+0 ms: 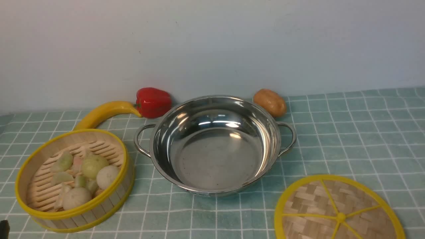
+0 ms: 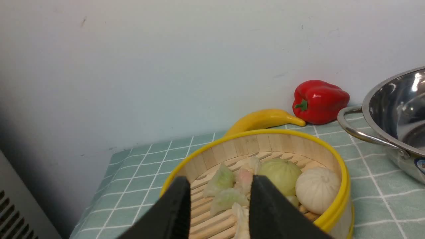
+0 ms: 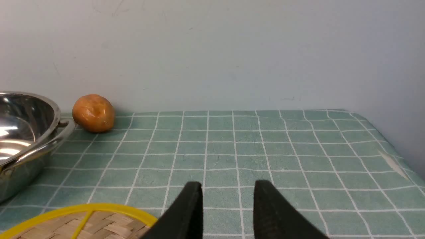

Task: Place the steamer in the pot on the blue tablecloth, and put the lid on the steamer.
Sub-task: 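Grasp the rim of the steamer basket holding the buns with the left gripper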

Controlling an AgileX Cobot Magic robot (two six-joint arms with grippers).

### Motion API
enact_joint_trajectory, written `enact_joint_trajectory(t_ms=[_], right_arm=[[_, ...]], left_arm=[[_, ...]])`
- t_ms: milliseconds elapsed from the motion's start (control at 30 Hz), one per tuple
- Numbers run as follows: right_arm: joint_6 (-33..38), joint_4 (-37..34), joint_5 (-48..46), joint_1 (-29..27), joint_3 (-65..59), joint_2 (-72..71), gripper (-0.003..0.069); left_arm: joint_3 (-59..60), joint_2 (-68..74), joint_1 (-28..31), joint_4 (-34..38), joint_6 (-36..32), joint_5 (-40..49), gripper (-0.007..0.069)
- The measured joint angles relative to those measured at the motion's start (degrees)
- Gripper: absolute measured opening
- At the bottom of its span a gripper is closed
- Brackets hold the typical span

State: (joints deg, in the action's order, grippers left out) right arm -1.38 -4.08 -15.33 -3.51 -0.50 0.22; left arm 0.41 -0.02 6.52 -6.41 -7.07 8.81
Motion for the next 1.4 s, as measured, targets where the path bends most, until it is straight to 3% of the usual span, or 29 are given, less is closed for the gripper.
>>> enact_joint_trajectory(t_ms=[700, 967, 1167, 1233, 1300, 1400], right_arm=[[0.2, 0.0, 0.0, 0.0, 0.0, 0.0, 0.0242], [1.7, 5.7, 0.0, 0.0, 0.0, 0.0, 0.0243], [1.4, 5.7, 0.0, 0.0, 0.0, 0.0, 0.0243], [0.6, 3.6, 0.2, 0.0, 0.0, 0.0, 0.0243], [-2.5, -3.2, 0.8, 0.0, 0.0, 0.0, 0.0243], [-9.8, -16.2, 1.2, 0.0, 0.0, 0.0, 0.0243]], left_arm=[[0.0, 0.0, 0.0, 0.0, 0.0, 0.0, 0.0243], [0.0, 0.0, 0.0, -0.1, 0.0, 0.0, 0.0243], [0.0, 0.0, 0.0, -0.1, 0.0, 0.0, 0.0243], [0.0, 0.0, 0.0, 1.8, 0.9, 0.0, 0.0243], [0.0, 0.0, 0.0, 7.1, 4.6, 0.0, 0.0243], [0.0, 0.0, 0.0, 21.9, 14.2, 0.0, 0.0243]])
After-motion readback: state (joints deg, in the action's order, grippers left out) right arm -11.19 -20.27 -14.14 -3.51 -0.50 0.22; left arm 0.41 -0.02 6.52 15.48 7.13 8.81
